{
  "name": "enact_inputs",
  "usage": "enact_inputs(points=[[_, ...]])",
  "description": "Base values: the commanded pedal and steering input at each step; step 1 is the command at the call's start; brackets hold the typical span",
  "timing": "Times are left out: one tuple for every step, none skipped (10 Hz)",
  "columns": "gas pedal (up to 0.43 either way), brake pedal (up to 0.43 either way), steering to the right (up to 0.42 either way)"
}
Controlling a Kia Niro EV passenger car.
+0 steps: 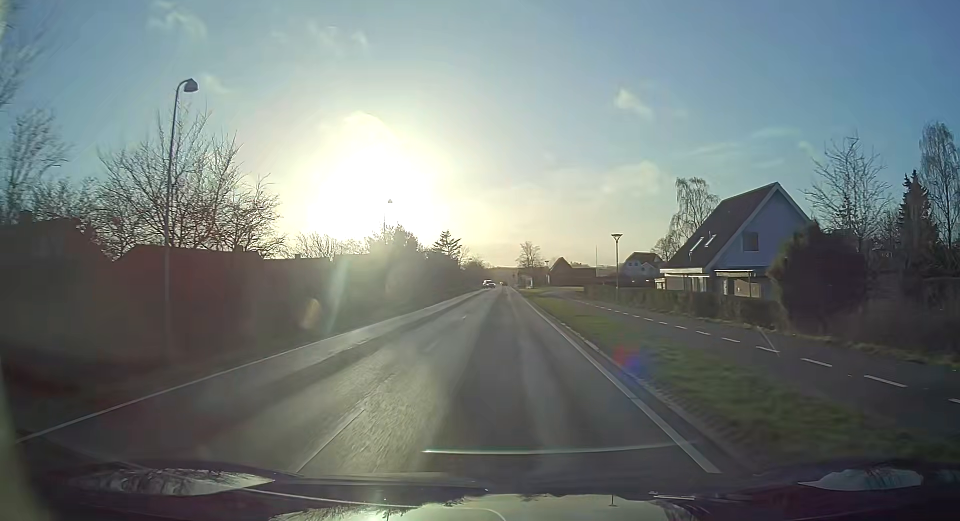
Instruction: Follow the waypoints while adhering to traffic rules and regulations
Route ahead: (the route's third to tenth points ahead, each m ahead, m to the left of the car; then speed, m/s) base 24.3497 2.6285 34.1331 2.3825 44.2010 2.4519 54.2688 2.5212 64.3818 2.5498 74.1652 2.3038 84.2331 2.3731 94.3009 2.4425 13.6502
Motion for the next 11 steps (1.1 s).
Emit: enact_inputs(points=[[0.118,0.000,0.001],[0.118,0.000,0.001],[0.118,0.000,0.002],[0.118,0.000,0.002],[0.118,0.000,0.002],[0.118,0.000,0.002],[0.118,0.000,0.001],[0.118,0.000,0.001],[0.118,0.000,0.001],[0.118,0.000,0.001],[0.118,0.000,0.001]])
